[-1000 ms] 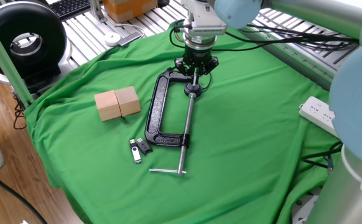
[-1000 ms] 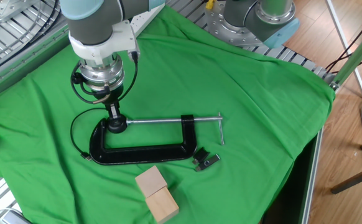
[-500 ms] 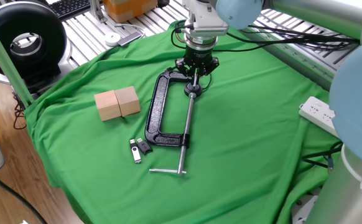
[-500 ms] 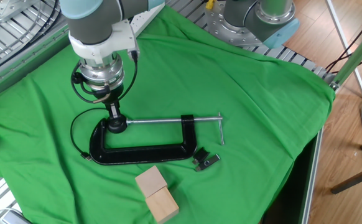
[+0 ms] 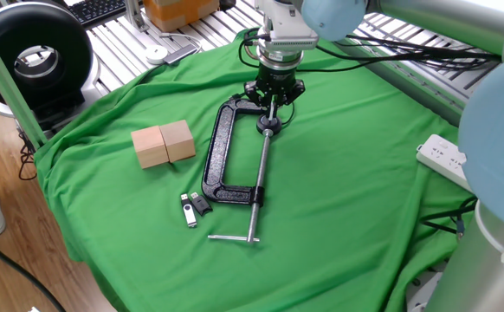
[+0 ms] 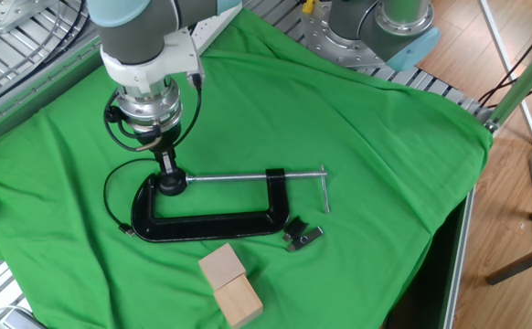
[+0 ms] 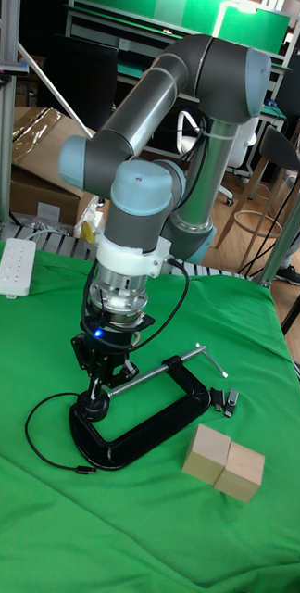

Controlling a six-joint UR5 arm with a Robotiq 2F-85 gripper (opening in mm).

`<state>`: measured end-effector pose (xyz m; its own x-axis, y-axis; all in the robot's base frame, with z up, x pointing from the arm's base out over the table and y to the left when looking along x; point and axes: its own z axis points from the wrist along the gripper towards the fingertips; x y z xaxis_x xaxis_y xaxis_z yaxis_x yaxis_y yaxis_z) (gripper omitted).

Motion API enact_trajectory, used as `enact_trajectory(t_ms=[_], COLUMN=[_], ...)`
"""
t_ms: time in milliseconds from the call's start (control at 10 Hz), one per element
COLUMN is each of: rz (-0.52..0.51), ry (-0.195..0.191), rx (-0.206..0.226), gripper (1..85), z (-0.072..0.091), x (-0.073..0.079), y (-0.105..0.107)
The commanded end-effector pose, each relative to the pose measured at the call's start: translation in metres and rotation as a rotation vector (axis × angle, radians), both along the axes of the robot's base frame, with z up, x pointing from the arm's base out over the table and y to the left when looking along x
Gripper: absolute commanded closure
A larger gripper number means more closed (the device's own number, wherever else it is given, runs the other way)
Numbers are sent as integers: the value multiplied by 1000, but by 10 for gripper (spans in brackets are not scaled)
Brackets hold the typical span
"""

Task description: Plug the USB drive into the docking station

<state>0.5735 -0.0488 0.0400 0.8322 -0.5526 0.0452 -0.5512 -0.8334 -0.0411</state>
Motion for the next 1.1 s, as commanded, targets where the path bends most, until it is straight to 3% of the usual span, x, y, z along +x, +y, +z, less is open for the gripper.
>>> enact_trajectory(t_ms=[0,600,1000], rz=[-7,-7,-7], ry=[-9,-7,-13], rx=[17,36,17], gripper=[840,840,840], z=[0,-9,-11], x=[3,2,4], y=[1,0,-1])
